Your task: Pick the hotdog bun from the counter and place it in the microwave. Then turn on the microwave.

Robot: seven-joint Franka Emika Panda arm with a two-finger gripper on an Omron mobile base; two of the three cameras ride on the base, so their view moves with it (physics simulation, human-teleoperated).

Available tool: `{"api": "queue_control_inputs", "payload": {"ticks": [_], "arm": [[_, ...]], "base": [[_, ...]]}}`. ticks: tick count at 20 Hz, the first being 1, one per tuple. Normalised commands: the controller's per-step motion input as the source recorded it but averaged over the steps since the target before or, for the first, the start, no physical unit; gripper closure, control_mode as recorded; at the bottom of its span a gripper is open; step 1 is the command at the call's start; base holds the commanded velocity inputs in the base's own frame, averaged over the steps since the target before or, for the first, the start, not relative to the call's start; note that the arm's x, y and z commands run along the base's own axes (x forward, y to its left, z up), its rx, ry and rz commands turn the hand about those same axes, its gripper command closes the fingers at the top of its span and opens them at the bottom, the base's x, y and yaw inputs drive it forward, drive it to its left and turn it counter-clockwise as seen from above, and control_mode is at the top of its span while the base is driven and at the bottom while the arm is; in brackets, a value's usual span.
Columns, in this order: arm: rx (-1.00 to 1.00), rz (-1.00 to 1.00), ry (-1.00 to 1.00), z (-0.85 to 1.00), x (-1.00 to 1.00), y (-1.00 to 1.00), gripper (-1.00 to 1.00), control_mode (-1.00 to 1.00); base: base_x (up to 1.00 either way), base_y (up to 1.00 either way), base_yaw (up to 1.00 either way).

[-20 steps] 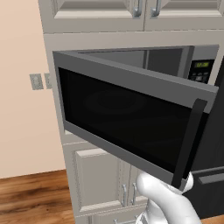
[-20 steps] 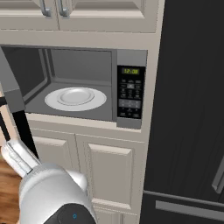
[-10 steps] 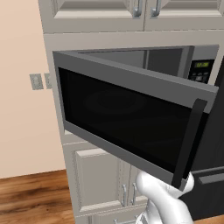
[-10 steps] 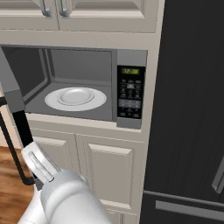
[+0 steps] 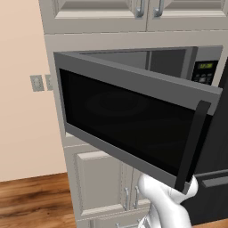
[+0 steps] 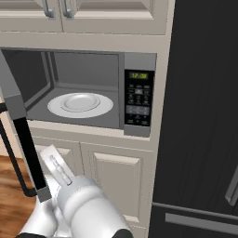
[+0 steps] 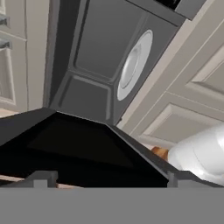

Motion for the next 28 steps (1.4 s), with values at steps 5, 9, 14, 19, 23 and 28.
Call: {"api": "queue_control_inputs", "payload": {"ticks": [5,9,14,19,23,28], "arm": [[0.06,-0.01,0.13,-0.11,0.24,-0.06,-1.00,-1.00],[0.05,-0.02,0.09,-0.24,0.21,0.01,-1.00,-1.00],[0.12,-0.01,0.01,-0.25,0.20,0.01,-1.00,-1.00],[0.18,0.00,-0.05,-0.29,0.17,0.09,-1.00,-1.00],[0.06,0.00,-0.12,-0.10,0.19,0.12,-1.00,-1.00],[-0.01,-0.02,-0.03,0.00,0.12,0.17,-1.00,-1.00]], "base": [[0.00,0.00,0.00],[0.00,0.00,0.00],[0.00,0.00,0.00],[0.00,0.00,0.00],[0.00,0.00,0.00],[0.00,0.00,0.00]]}}
